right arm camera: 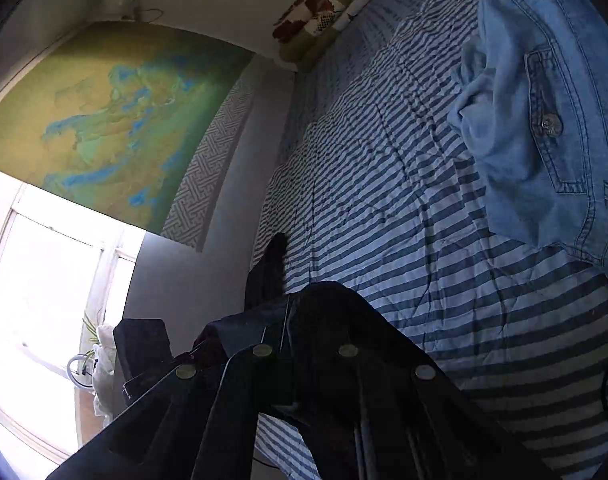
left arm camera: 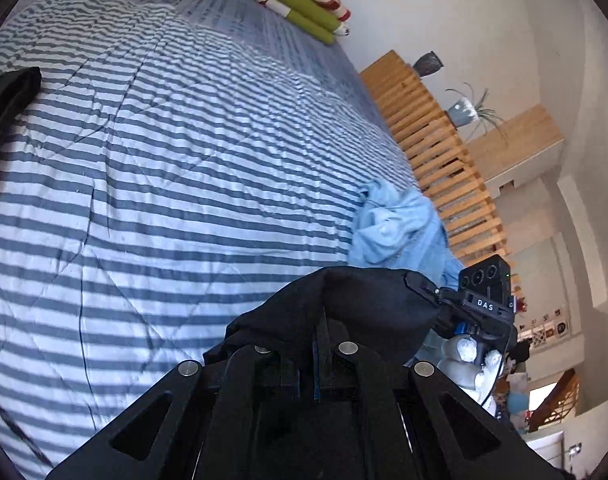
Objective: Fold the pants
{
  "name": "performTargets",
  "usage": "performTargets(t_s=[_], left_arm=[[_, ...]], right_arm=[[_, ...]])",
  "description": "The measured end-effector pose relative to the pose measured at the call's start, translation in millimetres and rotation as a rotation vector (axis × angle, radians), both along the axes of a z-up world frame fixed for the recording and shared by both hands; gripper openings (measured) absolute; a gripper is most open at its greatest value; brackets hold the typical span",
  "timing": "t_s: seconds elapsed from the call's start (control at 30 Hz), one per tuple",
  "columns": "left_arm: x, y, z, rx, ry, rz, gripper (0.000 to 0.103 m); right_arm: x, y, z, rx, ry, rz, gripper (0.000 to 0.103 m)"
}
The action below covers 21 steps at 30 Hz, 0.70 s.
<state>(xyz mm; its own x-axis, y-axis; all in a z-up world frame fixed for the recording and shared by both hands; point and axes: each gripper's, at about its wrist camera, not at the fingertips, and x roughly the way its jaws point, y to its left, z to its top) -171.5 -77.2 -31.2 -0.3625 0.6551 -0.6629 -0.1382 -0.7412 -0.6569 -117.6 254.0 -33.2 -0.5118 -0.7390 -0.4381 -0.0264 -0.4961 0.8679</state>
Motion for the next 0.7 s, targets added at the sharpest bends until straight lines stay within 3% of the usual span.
performTargets(t_s=[0.13, 0.2, 0.27, 0.33, 0.4, 0.43, 0.47, 0.57, 0.63, 0.7], left_arm=[[-44.1, 0.7, -52.3, -0.002, -0.081, 0.009, 0.003], [-48.8, -3.0, -69.5, 0.039, -0.129, 0.026, 0.011], [-45.5, -3.4, -77.8, 0.064, -0.137, 0.012, 0.038], [-35.1, 1.2, -79.3, 0.032, -0.140, -0.004, 0.053], [-18.3, 8.8, -73.2, -0.003, -0.102, -0.033, 0.052], [-12.7, 13.2, -70.1, -0.033, -0.069, -0.045, 0.033], [-9.5, 17.5, -68.7, -0.070, -0.055, -0.060, 0.006], [-4.3, 16.0, -63.5, -0.079, -0.063, -0.041, 0.005], [-8.0, 10.5, -61.2, -0.086, -0.061, -0.018, 0.004], [-12.7, 1.0, -60.8, -0.066, -0.065, 0.012, 0.003]], right_arm=[[-47.5, 2.3, -41.6, 0.049, -0.068, -0.013, 0.004], [-62.1, 0.8, -55.8, 0.084, -0.100, 0.008, 0.004], [-71.0, 0.2, -66.7, 0.098, -0.137, 0.044, 0.007], [-74.8, 2.8, -72.1, 0.081, -0.168, 0.075, 0.010], [-78.6, 7.8, -72.9, 0.058, -0.180, 0.100, 0.016], [-79.9, 10.0, -71.8, 0.041, -0.181, 0.114, 0.019], [-80.4, 11.9, -68.9, 0.034, -0.178, 0.123, 0.027], [-81.2, 12.6, -56.5, 0.052, -0.133, 0.135, 0.030], [-80.2, 3.9, -48.3, 0.118, -0.094, 0.133, 0.028], [-81.0, -3.6, -43.9, 0.226, -0.050, 0.128, 0.008]])
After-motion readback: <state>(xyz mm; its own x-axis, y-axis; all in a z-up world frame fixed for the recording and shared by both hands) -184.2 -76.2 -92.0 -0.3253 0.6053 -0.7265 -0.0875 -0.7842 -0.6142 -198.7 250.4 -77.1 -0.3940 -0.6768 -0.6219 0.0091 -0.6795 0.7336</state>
